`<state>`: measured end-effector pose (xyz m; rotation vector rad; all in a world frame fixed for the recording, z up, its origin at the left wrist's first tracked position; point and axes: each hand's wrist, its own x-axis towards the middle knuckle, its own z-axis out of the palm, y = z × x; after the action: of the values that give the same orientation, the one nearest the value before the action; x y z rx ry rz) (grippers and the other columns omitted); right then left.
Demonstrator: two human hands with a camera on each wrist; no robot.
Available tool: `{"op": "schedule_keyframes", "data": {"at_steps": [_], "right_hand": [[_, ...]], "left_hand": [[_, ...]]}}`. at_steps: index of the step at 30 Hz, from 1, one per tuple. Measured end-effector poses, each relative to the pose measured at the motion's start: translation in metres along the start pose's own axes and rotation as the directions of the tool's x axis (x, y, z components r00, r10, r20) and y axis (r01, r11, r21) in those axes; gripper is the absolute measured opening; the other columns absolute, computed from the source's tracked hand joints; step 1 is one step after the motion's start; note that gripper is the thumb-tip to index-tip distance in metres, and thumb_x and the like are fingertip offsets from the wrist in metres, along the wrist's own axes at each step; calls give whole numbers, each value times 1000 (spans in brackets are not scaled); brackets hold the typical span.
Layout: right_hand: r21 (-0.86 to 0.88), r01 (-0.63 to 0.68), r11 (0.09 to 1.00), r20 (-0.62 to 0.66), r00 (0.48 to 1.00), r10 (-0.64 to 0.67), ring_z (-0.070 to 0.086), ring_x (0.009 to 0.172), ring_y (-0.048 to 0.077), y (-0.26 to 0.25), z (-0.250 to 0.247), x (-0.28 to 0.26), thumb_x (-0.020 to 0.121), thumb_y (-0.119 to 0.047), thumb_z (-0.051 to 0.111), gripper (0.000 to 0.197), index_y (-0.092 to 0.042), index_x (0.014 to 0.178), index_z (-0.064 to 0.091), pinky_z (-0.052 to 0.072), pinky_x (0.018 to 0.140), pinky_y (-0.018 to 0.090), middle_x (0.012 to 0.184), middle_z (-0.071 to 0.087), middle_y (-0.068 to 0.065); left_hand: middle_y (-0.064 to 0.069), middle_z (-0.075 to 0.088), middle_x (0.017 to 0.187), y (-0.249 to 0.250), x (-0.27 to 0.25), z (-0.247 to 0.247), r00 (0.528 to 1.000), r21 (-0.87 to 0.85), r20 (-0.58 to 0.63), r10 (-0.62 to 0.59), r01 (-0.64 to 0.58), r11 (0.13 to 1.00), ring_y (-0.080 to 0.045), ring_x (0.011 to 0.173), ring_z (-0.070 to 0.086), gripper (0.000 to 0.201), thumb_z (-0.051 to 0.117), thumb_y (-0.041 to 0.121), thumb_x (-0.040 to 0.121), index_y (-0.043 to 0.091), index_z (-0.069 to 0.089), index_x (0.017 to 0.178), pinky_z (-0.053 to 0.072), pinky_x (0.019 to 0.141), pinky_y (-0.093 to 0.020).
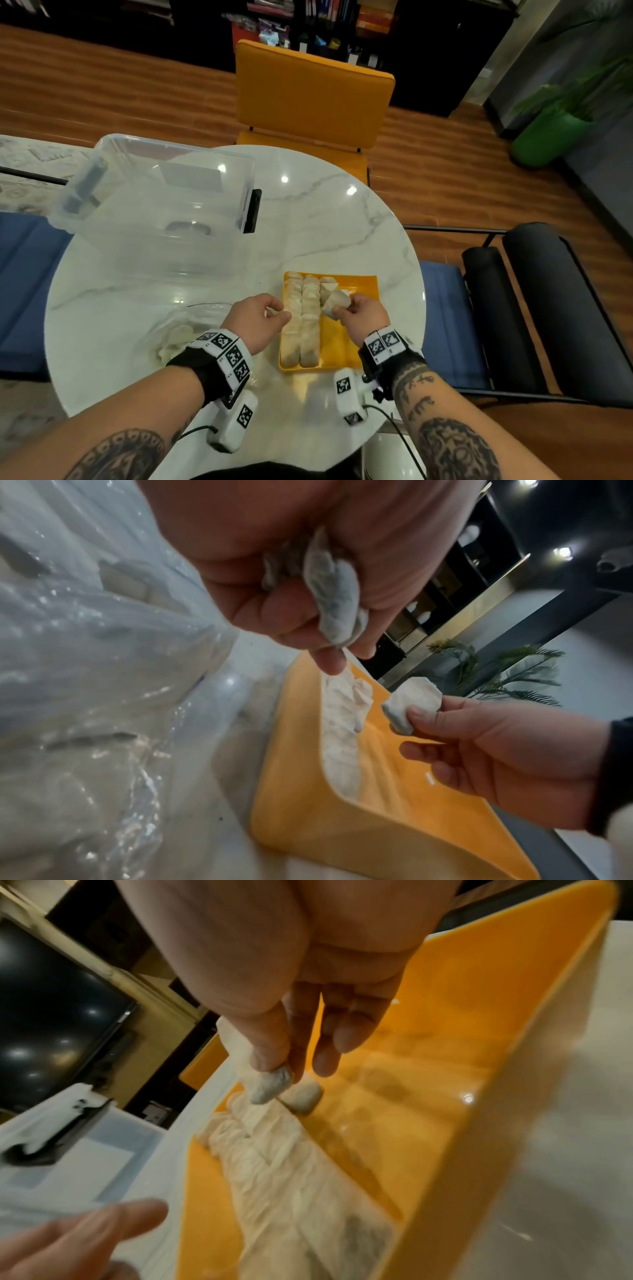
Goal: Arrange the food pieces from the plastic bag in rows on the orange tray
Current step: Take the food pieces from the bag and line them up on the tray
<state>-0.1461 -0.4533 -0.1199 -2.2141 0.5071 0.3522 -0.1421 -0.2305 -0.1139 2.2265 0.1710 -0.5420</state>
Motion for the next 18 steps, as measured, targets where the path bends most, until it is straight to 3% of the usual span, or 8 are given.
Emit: {"op": "schedule_keyframes", "data": {"at_steps": [4,7,10,13,18], "right_hand": [[-103,-102,989,81,991,110,57,65,9,-4,-2,24,83,-37,74,22,-29,70,58,36,52,22,70,62,-10],[-135,-122,983,126,982,139,55,63,11,-4,0,38,81,-35,76,21,-26,70,61,34,51,23,70,61,-7],[-196,-122,973,136,979,151,58,72,17,-4,4,49,80,-37,77,18,-27,79,62,37,54,23,79,63,-4],[-236,-132,963,108,981,161,60,82,21,-5,6,55,82,-31,76,15,-27,92,66,44,68,26,93,67,1],[-291,-135,947,58,986,158,61,82,18,-8,7,63,84,-21,74,13,-20,95,66,47,71,26,92,68,0]], "left_hand": [[3,67,105,1,4,8,1000,124,-1,-30,30,992,-11,89,59,39,67,46,86,26,63,119,44,76,-23],[5,66,102,0,5,12,999,163,-14,-41,43,986,-10,90,57,42,68,43,86,25,63,124,41,78,-21],[8,61,93,0,5,14,999,166,-14,-52,54,985,-8,84,53,42,69,41,86,26,63,125,39,76,-20],[9,62,92,0,6,14,998,165,-9,-64,65,984,-8,83,53,42,69,41,85,26,63,124,38,74,-20],[9,67,94,0,7,14,997,148,4,-80,78,986,-8,85,57,41,70,41,84,27,63,122,39,72,-21]]}}
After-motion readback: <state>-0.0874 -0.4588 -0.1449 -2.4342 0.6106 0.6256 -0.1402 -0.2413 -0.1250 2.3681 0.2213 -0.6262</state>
